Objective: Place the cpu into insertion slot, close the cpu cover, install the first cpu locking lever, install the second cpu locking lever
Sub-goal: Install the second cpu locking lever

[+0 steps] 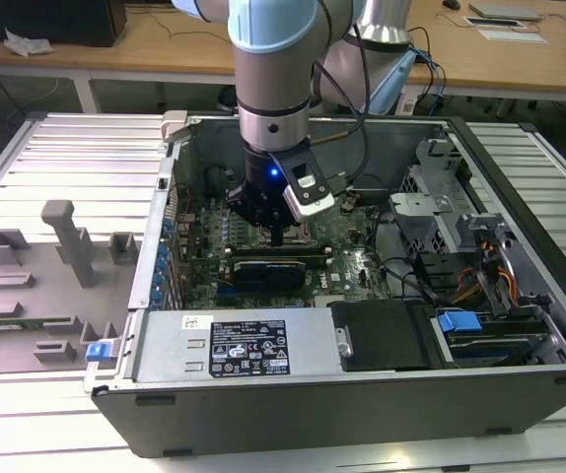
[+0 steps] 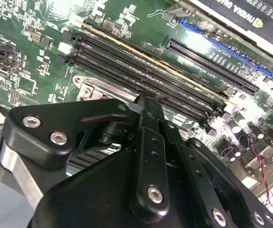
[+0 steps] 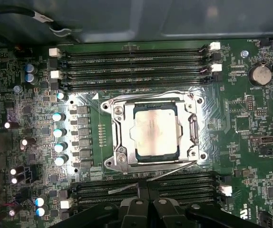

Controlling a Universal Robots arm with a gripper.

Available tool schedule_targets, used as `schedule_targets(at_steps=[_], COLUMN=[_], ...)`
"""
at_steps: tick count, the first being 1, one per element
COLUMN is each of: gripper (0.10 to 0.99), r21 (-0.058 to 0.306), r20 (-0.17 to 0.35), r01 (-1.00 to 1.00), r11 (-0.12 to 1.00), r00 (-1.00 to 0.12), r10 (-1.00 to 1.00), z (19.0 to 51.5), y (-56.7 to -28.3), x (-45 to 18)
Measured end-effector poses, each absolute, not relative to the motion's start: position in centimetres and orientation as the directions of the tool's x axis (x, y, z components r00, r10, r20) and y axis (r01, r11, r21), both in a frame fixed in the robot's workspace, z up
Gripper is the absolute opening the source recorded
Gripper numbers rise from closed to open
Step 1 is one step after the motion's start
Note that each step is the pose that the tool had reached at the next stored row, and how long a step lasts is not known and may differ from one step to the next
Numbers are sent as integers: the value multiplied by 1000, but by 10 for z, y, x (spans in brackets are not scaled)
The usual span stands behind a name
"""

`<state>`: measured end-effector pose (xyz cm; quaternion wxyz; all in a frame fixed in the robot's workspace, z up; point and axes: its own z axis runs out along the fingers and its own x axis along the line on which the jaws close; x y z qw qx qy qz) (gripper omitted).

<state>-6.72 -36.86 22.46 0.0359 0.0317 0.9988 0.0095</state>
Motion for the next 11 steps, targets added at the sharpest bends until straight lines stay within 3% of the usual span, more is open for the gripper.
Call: schedule_targets(at_steps=[8,11], gripper=[106,106], r21=[27,64], r20=[-71,-69], r01=[63,62], r11=[998,996], r00=[-995,-995], r10=[64,67], z=[222,220], y=[-369,-371], x=[-70,-73])
